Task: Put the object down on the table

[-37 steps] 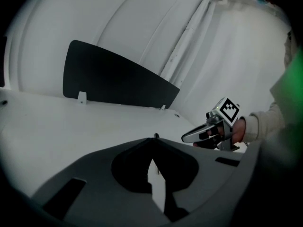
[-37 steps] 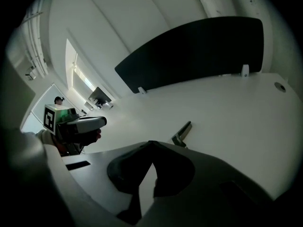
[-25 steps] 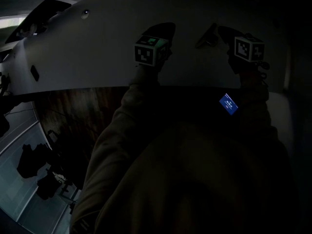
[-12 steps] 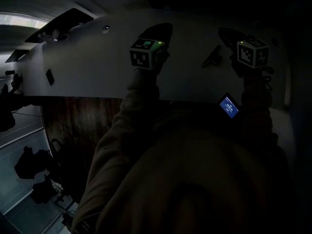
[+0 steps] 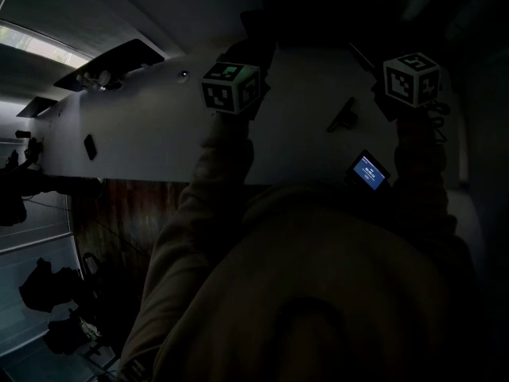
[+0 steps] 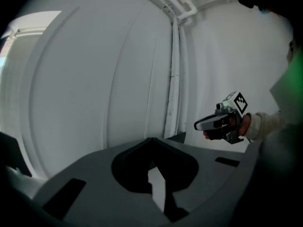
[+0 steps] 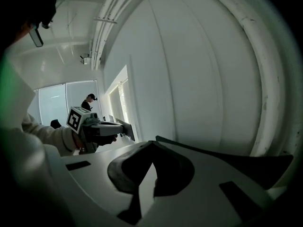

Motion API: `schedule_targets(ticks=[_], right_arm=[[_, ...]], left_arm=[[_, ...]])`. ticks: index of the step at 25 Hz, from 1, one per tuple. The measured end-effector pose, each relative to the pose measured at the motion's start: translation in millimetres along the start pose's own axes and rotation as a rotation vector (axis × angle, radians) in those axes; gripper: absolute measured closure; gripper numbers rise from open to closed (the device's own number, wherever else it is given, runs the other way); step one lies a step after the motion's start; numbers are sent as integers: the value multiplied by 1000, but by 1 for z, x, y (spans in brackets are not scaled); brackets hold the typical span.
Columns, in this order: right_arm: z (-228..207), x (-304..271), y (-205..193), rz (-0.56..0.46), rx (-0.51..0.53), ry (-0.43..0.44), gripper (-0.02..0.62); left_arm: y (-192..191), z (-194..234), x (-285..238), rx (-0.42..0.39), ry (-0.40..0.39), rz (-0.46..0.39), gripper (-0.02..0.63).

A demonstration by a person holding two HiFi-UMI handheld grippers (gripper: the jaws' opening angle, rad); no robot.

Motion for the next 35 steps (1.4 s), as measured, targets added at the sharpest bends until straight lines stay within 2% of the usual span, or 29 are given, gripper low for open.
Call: schedule_targets(ticks=[5,13,19,22,25,35], right_arm=[[12,8,27,-47,43,-6,577],[31,23,68,-125,74,-31,577],[30,35,77,-147,91,-68,577],[22,39,75,-161,67,-101,577],[18,42,70,-161,45,-100,577],[10,45,67,-143,62,-128,577]], left_arm=[[27,-7,-1,-47,-33,-55,612],[66,-16,-1,-78,-79,-130,612],[64,-24,-11,-71,-115,-137,611],[63,-30,-17,-75,-140,-138,612],[62,-32,-20,-81,-153,-139,612],[58,-39,-34,-72,-192,-122,612]])
Point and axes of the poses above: the fingertips, and each gripper's own axes: x backward along the fingers, z to its left, y out of its top, the point moved 4 cm from there along x, backward along the fingers, and after that the axes turned 5 degrees about -z, right-handed, at the moved point
